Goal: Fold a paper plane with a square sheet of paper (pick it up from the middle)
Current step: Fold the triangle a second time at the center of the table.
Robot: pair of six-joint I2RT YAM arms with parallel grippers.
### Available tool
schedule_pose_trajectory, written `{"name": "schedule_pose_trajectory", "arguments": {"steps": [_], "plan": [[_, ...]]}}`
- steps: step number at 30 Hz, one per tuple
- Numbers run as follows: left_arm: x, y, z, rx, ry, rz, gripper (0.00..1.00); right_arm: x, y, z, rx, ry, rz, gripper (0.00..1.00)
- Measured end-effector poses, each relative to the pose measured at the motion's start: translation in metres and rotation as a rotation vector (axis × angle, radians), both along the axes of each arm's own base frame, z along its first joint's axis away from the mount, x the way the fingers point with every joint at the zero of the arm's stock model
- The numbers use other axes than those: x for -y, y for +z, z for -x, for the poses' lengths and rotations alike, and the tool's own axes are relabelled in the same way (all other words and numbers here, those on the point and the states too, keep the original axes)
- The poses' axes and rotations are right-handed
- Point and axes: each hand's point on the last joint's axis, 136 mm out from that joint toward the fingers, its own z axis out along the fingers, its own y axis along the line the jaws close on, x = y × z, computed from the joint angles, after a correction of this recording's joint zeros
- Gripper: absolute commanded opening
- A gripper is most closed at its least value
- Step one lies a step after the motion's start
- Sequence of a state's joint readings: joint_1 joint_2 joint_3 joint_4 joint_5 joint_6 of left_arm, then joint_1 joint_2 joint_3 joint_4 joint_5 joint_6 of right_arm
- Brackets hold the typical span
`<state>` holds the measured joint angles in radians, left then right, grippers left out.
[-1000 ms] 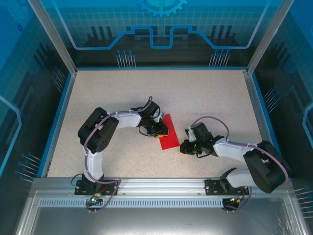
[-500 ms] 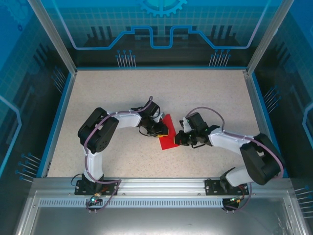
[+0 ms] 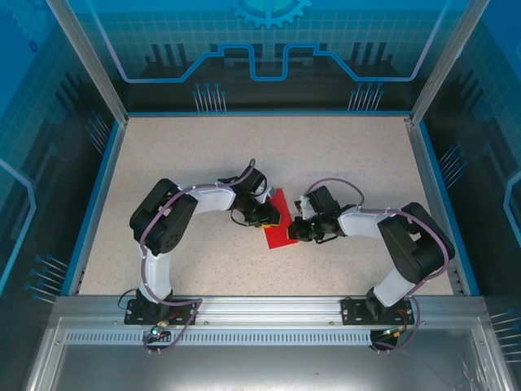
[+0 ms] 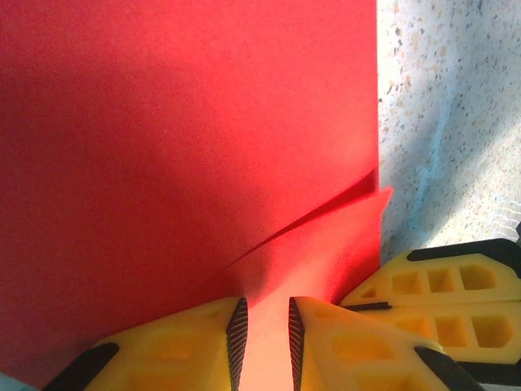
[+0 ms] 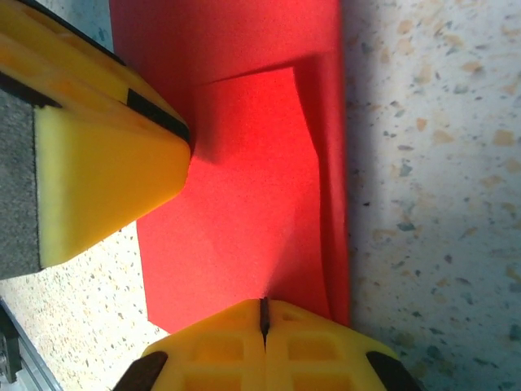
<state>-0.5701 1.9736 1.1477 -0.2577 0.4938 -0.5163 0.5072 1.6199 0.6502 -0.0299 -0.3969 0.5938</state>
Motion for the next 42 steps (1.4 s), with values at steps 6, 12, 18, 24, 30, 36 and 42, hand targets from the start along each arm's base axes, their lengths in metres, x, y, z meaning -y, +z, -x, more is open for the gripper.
{"name": "schedule_pose_trajectory", "arguments": {"steps": [6, 12, 18, 24, 30, 36, 42], "plan": [[-0.003, 0.000, -0.001, 0.003, -0.005, -0.007, 0.26, 0.002, 0.000, 0.001, 0.033, 0.007, -0.028, 0.00], [-0.008, -0.001, -0.003, 0.001, 0.001, -0.011, 0.26, 0.004, -0.001, 0.003, 0.058, 0.007, -0.042, 0.00], [-0.014, -0.001, -0.008, -0.007, 0.018, -0.012, 0.26, 0.005, -0.001, 0.004, 0.067, 0.003, -0.053, 0.00], [-0.026, 0.000, -0.015, -0.013, 0.049, -0.019, 0.26, 0.006, 0.000, 0.004, 0.067, 0.002, -0.058, 0.00], [-0.037, 0.002, -0.021, -0.006, 0.076, -0.045, 0.30, 0.006, 0.000, 0.004, 0.066, 0.002, -0.059, 0.00], [-0.058, 0.013, -0.028, 0.035, 0.133, -0.129, 0.41, 0.008, 0.001, 0.008, 0.052, 0.000, -0.053, 0.00], [-0.054, 0.058, -0.024, 0.123, 0.179, -0.141, 0.48, 0.010, 0.002, 0.012, 0.033, -0.007, -0.048, 0.00]]}}
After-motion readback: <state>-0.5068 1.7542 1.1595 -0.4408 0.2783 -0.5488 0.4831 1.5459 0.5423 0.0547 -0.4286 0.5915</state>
